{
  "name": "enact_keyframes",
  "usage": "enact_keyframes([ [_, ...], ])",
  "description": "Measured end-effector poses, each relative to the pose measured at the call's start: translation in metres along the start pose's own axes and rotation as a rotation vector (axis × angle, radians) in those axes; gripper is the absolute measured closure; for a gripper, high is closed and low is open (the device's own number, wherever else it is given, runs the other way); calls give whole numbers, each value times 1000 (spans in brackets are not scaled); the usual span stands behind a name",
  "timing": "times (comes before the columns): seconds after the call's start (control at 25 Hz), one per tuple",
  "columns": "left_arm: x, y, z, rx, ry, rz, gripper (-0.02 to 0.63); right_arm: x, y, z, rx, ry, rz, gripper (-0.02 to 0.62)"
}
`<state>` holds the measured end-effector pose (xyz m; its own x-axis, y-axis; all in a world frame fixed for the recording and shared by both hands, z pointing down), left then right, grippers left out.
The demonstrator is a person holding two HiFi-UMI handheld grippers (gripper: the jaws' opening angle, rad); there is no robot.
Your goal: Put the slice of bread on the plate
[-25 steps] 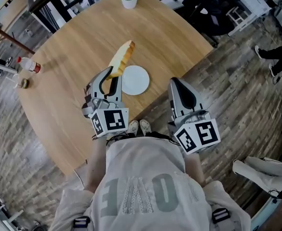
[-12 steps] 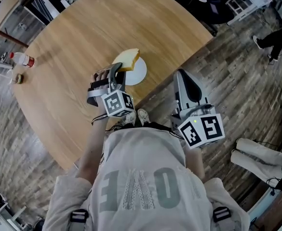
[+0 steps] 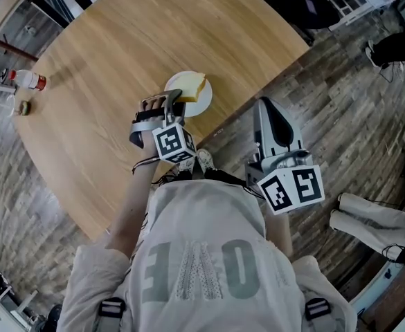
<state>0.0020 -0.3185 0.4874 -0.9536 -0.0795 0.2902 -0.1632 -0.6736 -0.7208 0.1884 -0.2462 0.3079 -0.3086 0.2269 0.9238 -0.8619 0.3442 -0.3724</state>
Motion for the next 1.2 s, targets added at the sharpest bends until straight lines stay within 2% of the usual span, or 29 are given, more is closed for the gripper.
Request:
enact_keyframes([
  [0.12,-1,-6,1,25,7,-10,511,2,0,0,-1,1,19,577],
  [0.24,-2,-13,2,67,8,-35,394,3,0,-2,-5,1,31,577],
  [0.28,-3,-14,2,77,5,-48,376,3,1,-2,-5,1,31,577],
  [0.44,-1,-19,3,127,8,-88,345,3,1,-2,-5,6,33,577],
  [0.68,1,-26,3,220,23,-111,259,7,1,-5,-15,12,57,577],
  [0.96,1,-30,3,206,-5,-150,161,9,2,-8,-26,22,65,577],
  [1.2,-1,-22,-3,175,-29,-230,138,7,2,-10,-29,23,50,577],
])
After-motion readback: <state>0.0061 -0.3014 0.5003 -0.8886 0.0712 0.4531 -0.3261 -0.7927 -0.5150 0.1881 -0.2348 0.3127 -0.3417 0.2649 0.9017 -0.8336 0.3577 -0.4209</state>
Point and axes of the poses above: the fingertips, and each gripper's own axes: z forward along the fingers, y to its left, x out of its underside, the point moved 7 cm from there along -z, backward along the fingers, and after that the axes turned 7 degrees about z, right-handed, at the moved point
